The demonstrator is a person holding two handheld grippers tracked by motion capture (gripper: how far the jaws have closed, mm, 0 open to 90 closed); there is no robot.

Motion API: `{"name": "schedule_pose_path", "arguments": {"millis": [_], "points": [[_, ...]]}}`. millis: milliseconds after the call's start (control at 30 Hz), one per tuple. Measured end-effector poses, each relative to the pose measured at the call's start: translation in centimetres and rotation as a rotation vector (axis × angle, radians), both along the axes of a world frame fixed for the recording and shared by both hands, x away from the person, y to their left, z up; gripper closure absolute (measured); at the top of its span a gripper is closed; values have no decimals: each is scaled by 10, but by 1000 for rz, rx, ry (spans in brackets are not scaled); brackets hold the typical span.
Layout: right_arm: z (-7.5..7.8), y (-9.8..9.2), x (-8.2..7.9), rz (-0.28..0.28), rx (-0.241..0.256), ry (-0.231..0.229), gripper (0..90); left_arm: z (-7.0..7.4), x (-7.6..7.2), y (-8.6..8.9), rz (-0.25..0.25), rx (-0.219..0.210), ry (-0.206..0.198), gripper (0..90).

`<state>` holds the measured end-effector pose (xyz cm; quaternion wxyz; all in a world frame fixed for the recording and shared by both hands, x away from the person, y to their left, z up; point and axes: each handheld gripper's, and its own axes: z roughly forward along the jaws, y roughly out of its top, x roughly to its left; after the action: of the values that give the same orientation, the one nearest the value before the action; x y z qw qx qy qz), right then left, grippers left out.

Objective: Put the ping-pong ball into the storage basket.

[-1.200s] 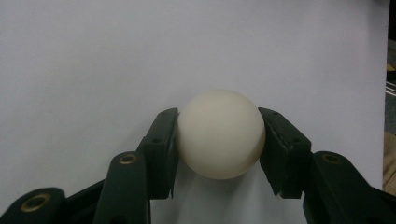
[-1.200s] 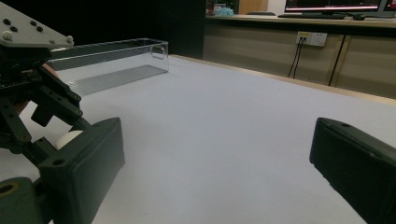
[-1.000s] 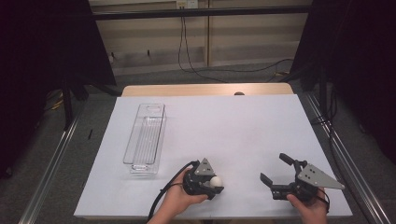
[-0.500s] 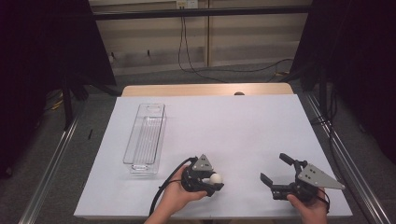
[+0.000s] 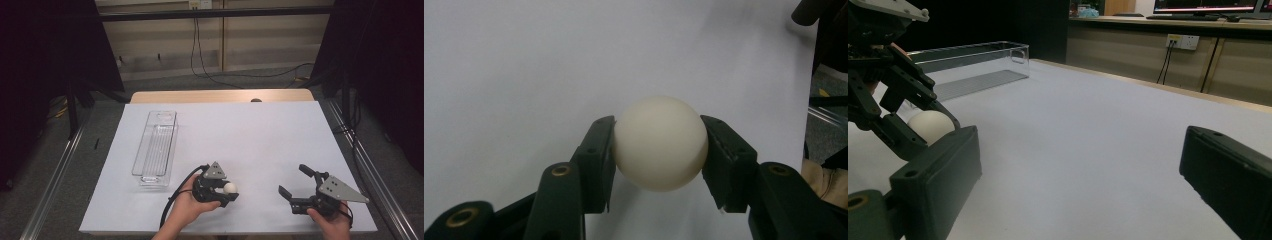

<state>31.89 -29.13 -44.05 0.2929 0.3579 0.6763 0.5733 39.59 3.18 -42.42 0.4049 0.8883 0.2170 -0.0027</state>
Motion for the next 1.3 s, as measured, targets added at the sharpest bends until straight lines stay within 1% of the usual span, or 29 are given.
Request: {"name": "schedule_pose_path", "arguments": {"millis": [67,100,133,200,267,300,333,433,467,500,567,600,633,667,700,733,767,800,833,867,900,933,967,1000,1033,1100,1133,1167,1300], "points": [[0,0,0,0,1,0,26,1,0,0,5,-6,7,510],[0,0,0,0,1,2,26,2,0,0,11,-4,3,510],[0,0,0,0,1,0,26,2,1,0,8,-13,3,510],[0,0,0,-1,1,1,26,3,2,1,5,1,6,510],[0,-1,0,-1,3,2,26,1,2,1,11,-34,8,510],[0,-1,0,0,1,1,26,4,3,2,10,0,11,510],[0,0,0,-1,2,1,26,4,3,2,10,2,10,510],[0,0,0,-1,0,0,26,3,4,1,13,-26,12,510],[0,0,0,1,3,2,26,4,4,2,9,-5,12,510],[0,0,0,1,2,2,26,4,4,1,11,-20,11,510],[0,0,0,1,3,2,26,4,4,2,10,-19,18,510],[0,0,0,0,3,0,26,5,5,2,14,-27,18,510],[0,0,0,1,2,-1,26,7,5,3,12,0,19,510],[0,0,0,1,2,-1,26,6,5,2,19,-30,22,510],[0,0,0,1,4,-1,26,7,6,3,14,-12,18,510],[0,0,0,2,4,0,26,8,7,3,11,-12,18,510],[0,0,0,2,5,1,26,8,6,2,21,-29,20,510],[0,0,0,2,5,1,25,8,7,3,14,-28,29,510],[0,0,0,2,4,-1,26,10,7,4,16,-10,25,510],[0,0,0,1,2,1,26,10,7,4,18,-20,30,510],[0,0,0,0,3,1,26,10,7,3,28,-24,24,510],[0,1,0,-1,3,2,26,11,7,3,44,-10,6,510],[0,1,0,-1,3,2,26,12,9,5,17,-10,23,510],[0,1,0,-2,3,1,26,12,9,5,22,-18,24,510],[0,0,0,-2,1,1,26,11,9,5,30,-46,25,510],[0,1,0,-6,10,3,26,12,10,6,30,-37,31,510],[0,0,0,1,3,0,26,12,10,6,34,-44,30,510],[0,0,0,2,3,-2,26,14,10,6,29,-17,36,510],[0,0,0,1,0,0,26,14,11,6,32,-28,30,510]]}}
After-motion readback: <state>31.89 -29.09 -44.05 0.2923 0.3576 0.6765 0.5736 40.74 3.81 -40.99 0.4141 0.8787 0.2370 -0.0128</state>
